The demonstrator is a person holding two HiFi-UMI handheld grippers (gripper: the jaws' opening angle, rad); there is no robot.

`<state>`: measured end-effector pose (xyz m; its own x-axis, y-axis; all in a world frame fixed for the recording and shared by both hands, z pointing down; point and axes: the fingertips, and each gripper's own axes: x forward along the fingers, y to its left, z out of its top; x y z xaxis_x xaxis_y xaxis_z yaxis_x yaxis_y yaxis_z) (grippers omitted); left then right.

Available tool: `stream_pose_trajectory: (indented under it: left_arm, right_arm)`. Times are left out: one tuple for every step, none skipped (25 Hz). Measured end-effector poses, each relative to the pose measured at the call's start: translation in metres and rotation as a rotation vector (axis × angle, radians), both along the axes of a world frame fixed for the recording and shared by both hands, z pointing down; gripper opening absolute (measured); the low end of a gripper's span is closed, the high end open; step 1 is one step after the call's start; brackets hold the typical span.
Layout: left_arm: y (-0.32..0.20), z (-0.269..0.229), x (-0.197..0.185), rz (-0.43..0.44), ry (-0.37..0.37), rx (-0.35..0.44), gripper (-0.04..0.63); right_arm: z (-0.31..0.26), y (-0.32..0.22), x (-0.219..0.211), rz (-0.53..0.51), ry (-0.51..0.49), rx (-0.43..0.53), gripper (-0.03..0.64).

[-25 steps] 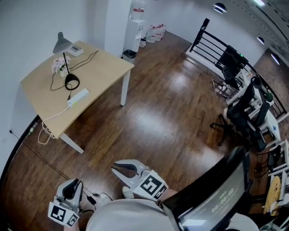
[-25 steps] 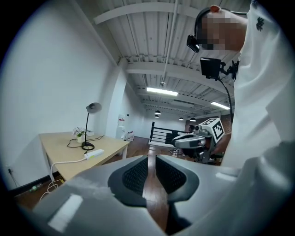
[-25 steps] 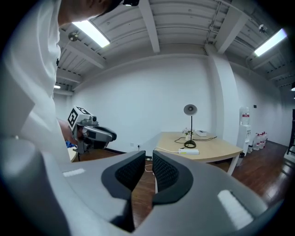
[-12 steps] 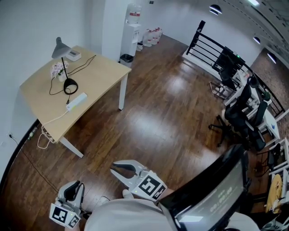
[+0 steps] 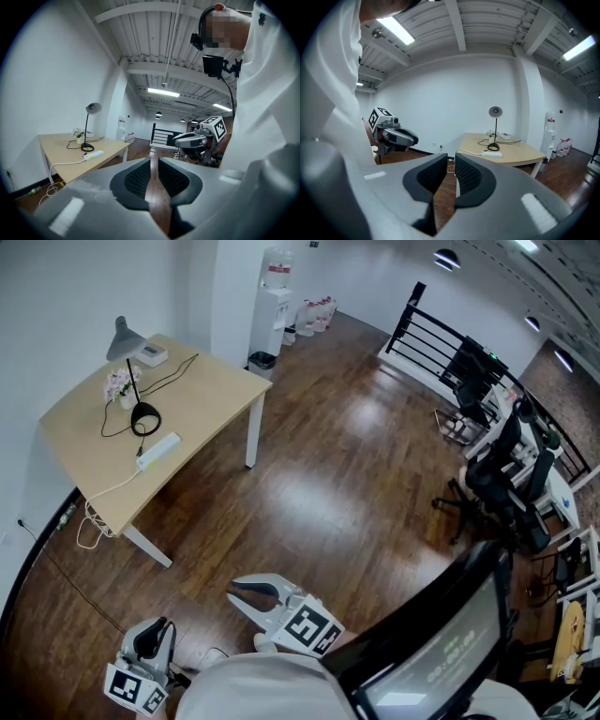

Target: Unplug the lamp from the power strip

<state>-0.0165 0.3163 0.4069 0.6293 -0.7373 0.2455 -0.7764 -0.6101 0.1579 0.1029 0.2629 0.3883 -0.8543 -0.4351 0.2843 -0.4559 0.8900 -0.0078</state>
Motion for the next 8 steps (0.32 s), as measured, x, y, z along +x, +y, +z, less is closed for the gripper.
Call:
stream_pose_trajectory:
  left_arm:
    - [0.000,0.001,-0.001,0.000,0.000,-0.003,0.059]
    - [-0.001,0.002,-0.002,0.000,0.000,-0.005,0.059]
    - [-0.002,0.002,-0.003,0.001,0.001,-0.005,0.060]
    - [-0.003,0.003,-0.005,0.001,0.001,-0.005,0.060]
    - [-0.003,0.003,-0.007,0.001,0.000,-0.005,0.058]
    - [-0.003,0.003,-0.009,0.001,0.001,-0.005,0.060]
    - [-0.004,0.003,-0.012,0.000,0.001,-0.005,0.059]
    - [-0.004,0.003,-0.014,-0.001,0.001,-0.006,0.060]
  right_arm:
    - [0.000,0.000,-0.001,0.001,0.005,-0.001,0.049]
    - [0.001,-0.001,-0.001,0.001,0.013,-0.001,0.050]
    - [0.002,-0.002,-0.002,0.001,0.019,-0.001,0.049]
    - [0.003,-0.002,-0.004,0.001,0.017,-0.002,0.049]
    - [0.003,-0.002,-0.006,0.003,0.011,-0.003,0.049]
    - [0.003,-0.002,-0.009,0.004,0.007,-0.004,0.049]
    - [0.003,-0.002,-0.011,0.004,0.006,-0.005,0.049]
    - [0.003,-0.002,-0.014,0.004,0.004,-0.006,0.049]
